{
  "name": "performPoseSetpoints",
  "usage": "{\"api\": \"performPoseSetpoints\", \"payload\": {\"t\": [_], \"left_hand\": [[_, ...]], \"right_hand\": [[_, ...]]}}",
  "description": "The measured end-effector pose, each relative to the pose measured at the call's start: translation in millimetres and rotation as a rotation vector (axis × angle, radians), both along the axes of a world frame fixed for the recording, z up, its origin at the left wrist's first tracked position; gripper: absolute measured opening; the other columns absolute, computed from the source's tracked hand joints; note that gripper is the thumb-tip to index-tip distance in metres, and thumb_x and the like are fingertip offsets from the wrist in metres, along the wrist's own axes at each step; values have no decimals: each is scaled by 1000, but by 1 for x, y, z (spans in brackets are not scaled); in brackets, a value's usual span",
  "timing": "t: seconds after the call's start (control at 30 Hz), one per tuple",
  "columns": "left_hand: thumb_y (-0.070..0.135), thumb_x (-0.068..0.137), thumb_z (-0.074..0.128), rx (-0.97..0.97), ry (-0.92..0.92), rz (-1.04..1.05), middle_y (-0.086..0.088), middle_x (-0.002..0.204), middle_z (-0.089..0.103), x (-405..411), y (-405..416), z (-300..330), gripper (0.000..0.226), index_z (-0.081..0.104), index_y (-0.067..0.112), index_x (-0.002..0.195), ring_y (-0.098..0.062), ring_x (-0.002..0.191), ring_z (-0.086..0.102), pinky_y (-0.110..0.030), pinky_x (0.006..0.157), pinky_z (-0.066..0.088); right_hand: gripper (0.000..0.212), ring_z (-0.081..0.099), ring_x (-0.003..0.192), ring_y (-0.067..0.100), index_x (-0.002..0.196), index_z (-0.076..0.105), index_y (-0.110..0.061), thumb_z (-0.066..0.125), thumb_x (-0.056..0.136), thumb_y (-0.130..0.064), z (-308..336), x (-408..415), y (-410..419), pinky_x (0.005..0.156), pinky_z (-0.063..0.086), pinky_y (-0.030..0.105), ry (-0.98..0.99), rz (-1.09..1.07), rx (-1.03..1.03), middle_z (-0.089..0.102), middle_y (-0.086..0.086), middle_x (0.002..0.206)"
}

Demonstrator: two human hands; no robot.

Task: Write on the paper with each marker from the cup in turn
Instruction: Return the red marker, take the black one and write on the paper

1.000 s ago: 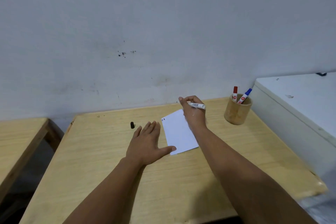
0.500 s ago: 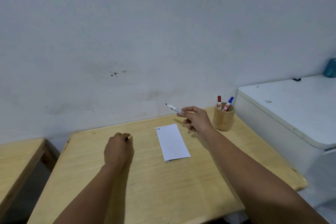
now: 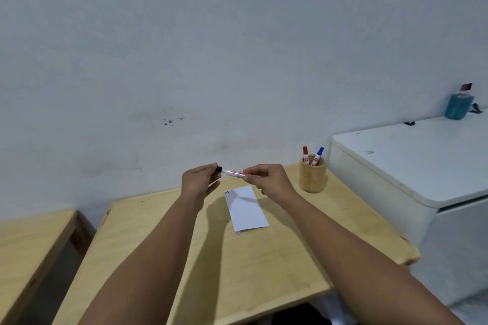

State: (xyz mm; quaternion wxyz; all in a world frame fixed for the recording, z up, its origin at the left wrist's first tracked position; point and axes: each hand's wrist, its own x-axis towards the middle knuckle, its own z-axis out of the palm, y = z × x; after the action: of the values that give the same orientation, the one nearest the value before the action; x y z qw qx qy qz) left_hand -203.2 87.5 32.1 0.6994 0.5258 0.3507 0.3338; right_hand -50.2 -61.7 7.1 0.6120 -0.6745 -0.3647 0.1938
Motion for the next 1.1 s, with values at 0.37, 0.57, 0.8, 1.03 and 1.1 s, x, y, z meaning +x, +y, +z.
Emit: {"api": "performPoseSetpoints", "payload": {"t": [0.37,0.57,0.8,1.03,1.1], "left_hand": [[16,92,76,132,24,-65,-8,88,78,18,-32,19,12,80,5,92,-18,81,74,-31,74,61],[5,92,73,220,23,-19,-16,83,72,42,-54,28,10,78,4,84,-25,74,66,-33,76,62],[22,96,66,649,100,-275,-1,83,77,100,-84,54,17,80,12,92,-14,78,71,-31,69,60],[16,92,61,830,358,-321,-4,142,54,161,-90,-4,67,40,29,154,-21,126,55,-41,102,49],[19,88,70,815,405,-411,-7,150,47,173,-90,-24,79,33,28,157,-24,137,47,-41,107,45]], "right_hand": [[15,54,47,-7,109,83,0,81,95,-3,20,1,-38,50,41,10,-17,-70,32,70,-7,75],[11,59,57,-11,92,78,-20,80,96,-10,23,0,-43,64,45,15,-122,-139,33,70,-11,81],[9,65,77,19,100,80,-16,79,91,-15,36,47,-60,77,53,35,-425,-158,-301,69,-7,75],[13,78,80,33,106,70,-19,65,97,-11,52,124,-72,79,65,46,-314,-505,-156,78,1,89],[17,76,82,32,111,68,-19,65,96,-12,52,139,-73,81,63,44,-338,-536,-169,75,-3,89]]}}
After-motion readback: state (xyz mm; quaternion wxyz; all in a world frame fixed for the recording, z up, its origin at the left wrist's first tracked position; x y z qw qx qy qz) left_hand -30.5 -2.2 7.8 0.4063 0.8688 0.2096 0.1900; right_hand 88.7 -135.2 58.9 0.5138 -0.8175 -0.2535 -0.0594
